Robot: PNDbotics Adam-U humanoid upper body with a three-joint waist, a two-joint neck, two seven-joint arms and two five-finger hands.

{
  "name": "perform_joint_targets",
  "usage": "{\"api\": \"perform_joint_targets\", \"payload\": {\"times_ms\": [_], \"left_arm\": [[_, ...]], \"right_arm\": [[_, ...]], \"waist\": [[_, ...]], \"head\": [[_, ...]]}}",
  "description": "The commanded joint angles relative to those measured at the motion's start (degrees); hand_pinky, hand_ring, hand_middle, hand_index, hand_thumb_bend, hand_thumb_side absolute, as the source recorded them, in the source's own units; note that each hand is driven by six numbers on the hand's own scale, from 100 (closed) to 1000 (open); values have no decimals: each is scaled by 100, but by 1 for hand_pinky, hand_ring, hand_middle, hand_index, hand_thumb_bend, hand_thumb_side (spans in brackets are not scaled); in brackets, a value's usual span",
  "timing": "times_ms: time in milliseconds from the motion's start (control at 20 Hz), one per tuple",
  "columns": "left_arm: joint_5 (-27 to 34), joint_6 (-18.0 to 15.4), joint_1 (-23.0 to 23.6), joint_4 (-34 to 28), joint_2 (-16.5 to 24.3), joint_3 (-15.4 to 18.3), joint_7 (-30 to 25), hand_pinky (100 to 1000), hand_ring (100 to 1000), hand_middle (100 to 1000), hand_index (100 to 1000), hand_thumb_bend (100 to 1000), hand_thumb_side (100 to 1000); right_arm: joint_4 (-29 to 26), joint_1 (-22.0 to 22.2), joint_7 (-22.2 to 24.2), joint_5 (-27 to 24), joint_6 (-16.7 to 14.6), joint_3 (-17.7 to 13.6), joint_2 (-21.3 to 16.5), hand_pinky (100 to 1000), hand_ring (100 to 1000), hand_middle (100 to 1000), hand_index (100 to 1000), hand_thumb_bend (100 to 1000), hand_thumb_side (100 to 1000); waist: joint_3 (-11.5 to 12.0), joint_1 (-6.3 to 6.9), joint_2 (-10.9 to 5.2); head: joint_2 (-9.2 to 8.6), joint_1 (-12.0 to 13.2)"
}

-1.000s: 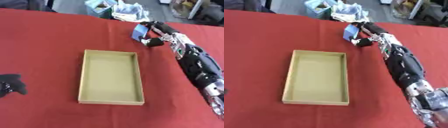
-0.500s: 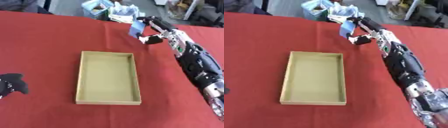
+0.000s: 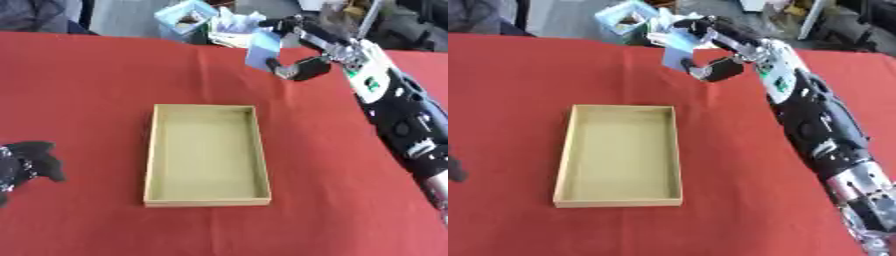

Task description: Pick up objects on the table and place them in the box.

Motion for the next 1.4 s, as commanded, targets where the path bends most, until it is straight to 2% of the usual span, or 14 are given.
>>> {"api": "perform_joint_targets", "payload": {"times_ms": [50, 200, 400, 800, 1200, 1350, 1400], "left_arm": [[17, -8, -36, -87, 12, 52, 30, 713, 599, 603, 809, 100, 836], [50, -19, -42, -104, 2, 50, 29, 711, 598, 602, 809, 100, 830], [159, -55, -62, -139, -17, 41, 50, 706, 593, 598, 806, 100, 816], [342, -83, -104, -196, -37, 43, 124, 703, 590, 594, 804, 100, 800], [396, -72, -98, -211, -36, 74, 233, 704, 590, 592, 803, 100, 795], [388, -67, -99, -211, -36, 76, 246, 704, 591, 592, 803, 100, 796], [384, -66, -99, -211, -37, 76, 247, 705, 591, 593, 803, 100, 797]], "right_arm": [[-521, -34, 334, -297, -89, 240, -136, 723, 697, 568, 966, 100, 412], [-664, 12, 595, -256, -152, 422, 45, 722, 698, 570, 966, 100, 428], [-553, 60, 754, 31, -237, 563, 387, 720, 695, 568, 966, 100, 452], [-208, 149, 649, 718, -478, 748, 975, 719, 695, 572, 967, 100, 480], [-242, 286, 508, 1002, -686, 937, 1122, 724, 705, 610, 979, 100, 530], [-350, 350, 506, 1020, -745, 1019, 1130, 730, 715, 645, 989, 100, 573], [-391, 365, 502, 1023, -765, 1042, 1133, 735, 725, 696, 998, 100, 608]], "waist": [[-24, 47, -115], [-28, 71, -108], [6, 99, -103], [24, 138, -92], [-55, 142, -119], [-80, 142, -121], [-87, 141, -120]], "head": [[48, 24], [58, 9], [56, -25], [45, -66], [78, -42], [91, -36], [95, -36]]}}
